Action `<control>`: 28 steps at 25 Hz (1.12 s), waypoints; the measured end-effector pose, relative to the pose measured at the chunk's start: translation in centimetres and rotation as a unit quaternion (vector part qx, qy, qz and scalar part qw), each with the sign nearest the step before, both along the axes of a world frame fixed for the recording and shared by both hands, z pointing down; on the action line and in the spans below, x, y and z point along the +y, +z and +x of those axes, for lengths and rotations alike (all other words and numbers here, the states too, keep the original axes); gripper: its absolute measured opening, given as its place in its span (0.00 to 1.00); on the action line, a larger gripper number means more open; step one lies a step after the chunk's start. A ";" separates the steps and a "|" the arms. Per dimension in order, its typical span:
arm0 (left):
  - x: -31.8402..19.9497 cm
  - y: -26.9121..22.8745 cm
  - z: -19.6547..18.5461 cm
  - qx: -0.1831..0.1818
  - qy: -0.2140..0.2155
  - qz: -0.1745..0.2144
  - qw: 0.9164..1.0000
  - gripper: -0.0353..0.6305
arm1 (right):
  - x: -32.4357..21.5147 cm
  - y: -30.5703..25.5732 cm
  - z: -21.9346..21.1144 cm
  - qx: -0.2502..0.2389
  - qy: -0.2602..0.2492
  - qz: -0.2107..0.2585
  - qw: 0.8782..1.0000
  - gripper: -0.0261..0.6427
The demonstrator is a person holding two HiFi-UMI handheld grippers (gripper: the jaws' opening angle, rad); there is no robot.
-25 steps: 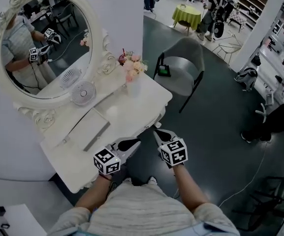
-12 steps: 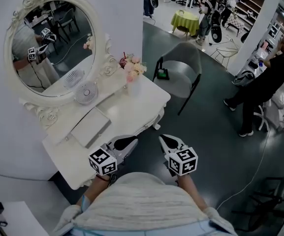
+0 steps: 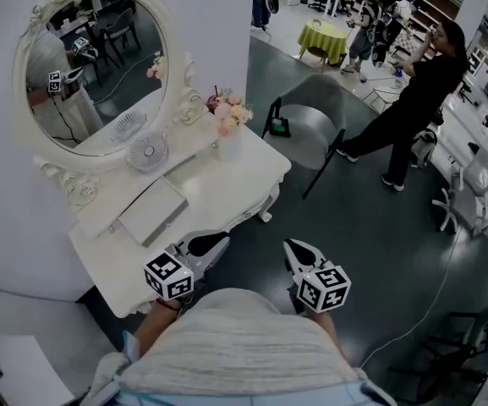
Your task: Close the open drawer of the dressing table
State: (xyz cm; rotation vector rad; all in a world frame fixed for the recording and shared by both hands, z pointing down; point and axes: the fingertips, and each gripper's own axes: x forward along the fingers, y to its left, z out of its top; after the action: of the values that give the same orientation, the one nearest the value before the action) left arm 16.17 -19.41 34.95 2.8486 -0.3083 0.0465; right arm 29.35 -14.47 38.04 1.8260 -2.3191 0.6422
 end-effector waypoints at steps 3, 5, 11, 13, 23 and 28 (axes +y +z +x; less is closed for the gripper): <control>0.1 0.3 -0.2 -0.004 -0.005 -0.004 1.000 0.09 | 0.4 0.3 -0.4 -0.009 -0.001 -0.004 1.000 0.05; 0.0 0.2 -0.1 -0.006 -0.004 -0.002 1.000 0.09 | 0.6 0.2 -0.6 -0.008 -0.004 -0.005 1.000 0.05; 0.3 -0.1 0.2 -0.006 -0.002 0.001 1.000 0.09 | 0.8 0.2 -0.9 -0.011 -0.016 -0.006 1.000 0.05; 0.4 -0.2 0.3 -0.007 -0.001 0.002 1.000 0.09 | 0.7 0.1 -1.0 -0.007 -0.021 -0.005 1.000 0.05; 0.2 0.4 0.1 -0.012 0.001 0.001 1.000 0.09 | 0.4 0.5 -1.8 -0.004 -0.036 -0.009 0.999 0.05; 0.2 0.8 -0.2 -0.013 0.000 -0.004 1.000 0.09 | 0.4 0.6 -2.0 -0.006 -0.035 -0.012 0.999 0.05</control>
State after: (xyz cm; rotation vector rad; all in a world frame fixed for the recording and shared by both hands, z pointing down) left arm 15.97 -19.26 35.71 2.8431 -0.3128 0.0860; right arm 27.37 -14.03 38.66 1.7266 -2.3610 0.6689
